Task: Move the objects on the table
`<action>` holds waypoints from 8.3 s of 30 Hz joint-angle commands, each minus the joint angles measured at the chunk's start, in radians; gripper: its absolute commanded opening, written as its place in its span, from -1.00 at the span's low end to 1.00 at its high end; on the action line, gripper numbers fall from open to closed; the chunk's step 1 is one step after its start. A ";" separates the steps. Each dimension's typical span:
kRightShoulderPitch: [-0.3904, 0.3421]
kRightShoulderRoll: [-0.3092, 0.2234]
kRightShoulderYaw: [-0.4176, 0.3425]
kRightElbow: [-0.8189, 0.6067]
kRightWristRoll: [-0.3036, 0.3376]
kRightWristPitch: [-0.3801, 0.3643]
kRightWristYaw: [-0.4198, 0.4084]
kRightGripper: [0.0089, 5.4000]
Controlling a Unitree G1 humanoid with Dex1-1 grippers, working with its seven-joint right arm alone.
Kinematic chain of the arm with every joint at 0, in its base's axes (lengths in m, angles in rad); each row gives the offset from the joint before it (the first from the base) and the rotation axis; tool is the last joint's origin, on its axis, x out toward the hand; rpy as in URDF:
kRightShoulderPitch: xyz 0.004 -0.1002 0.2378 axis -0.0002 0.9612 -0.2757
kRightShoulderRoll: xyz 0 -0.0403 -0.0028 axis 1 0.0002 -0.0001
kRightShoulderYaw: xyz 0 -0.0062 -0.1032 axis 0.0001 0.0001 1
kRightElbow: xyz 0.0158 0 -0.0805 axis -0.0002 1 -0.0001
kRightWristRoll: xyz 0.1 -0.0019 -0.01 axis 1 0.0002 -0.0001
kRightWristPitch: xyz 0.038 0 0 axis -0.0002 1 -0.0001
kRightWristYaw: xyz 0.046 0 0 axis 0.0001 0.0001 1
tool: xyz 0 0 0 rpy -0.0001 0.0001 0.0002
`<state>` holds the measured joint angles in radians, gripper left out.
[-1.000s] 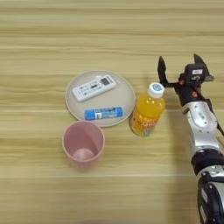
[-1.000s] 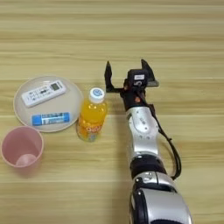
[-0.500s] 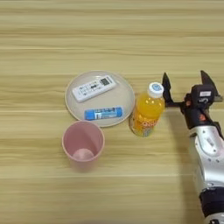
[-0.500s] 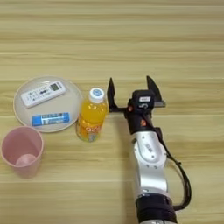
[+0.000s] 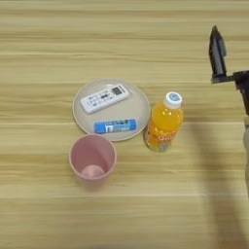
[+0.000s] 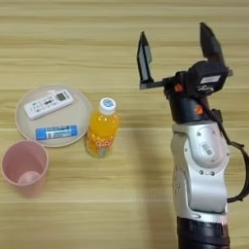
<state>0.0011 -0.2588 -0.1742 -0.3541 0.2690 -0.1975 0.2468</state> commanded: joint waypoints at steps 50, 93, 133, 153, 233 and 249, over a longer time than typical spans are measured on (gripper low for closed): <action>0.081 -0.037 0.166 0.254 -0.061 0.039 0.348 0.67; -0.206 -0.038 -0.013 0.410 -0.154 0.083 0.044 0.26; -0.299 -0.081 -0.052 0.696 -0.231 -0.026 -0.072 0.99; -0.288 -0.076 -0.093 0.543 -0.246 -0.190 -0.144 0.99; -0.161 -0.163 0.456 0.320 -0.058 0.049 0.962 0.99; -0.197 -0.092 0.496 0.378 -0.111 0.030 0.932 0.99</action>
<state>-0.1348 -0.3517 0.3297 0.0468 0.1628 -0.1448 1.2202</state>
